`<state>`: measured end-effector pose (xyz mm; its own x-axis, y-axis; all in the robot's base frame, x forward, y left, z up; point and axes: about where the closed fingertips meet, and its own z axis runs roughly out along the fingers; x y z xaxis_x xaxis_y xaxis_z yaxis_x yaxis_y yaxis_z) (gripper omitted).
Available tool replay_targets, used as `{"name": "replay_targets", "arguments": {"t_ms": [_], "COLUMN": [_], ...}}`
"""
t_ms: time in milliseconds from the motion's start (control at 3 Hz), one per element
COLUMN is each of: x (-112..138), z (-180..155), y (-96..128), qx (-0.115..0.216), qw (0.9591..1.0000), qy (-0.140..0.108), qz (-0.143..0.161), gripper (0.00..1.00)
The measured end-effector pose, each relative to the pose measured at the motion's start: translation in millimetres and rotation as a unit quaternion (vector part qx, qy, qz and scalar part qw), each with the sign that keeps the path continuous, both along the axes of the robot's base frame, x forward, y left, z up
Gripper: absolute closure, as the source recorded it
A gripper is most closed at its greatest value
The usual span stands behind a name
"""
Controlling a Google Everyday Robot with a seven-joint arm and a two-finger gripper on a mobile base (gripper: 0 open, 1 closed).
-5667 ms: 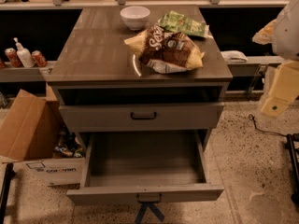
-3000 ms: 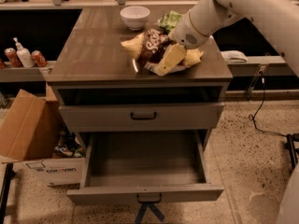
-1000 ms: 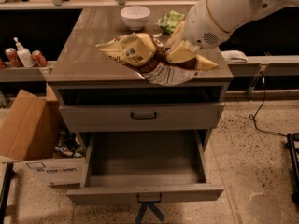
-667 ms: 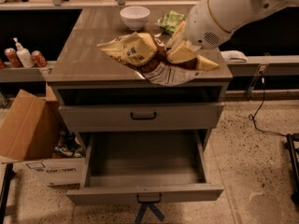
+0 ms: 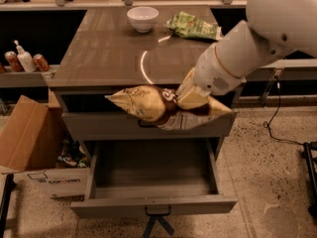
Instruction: Place brown chip bag into middle drawer
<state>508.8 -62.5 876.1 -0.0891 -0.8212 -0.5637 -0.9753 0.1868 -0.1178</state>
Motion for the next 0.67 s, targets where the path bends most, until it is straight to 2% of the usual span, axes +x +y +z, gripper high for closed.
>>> {"name": "replay_targets", "arguments": {"t_ms": [333,667], "x": [-31.1,-53.4], "z": [-47.0,-86.9], "y": [-4.4,-5.7], "qx": [-0.008,-0.015], "qw": [0.9983,0.9947], "qy": [0.055,0.097], "qz": [-0.018,-0.03], "gripper": [1.0,1.0]}}
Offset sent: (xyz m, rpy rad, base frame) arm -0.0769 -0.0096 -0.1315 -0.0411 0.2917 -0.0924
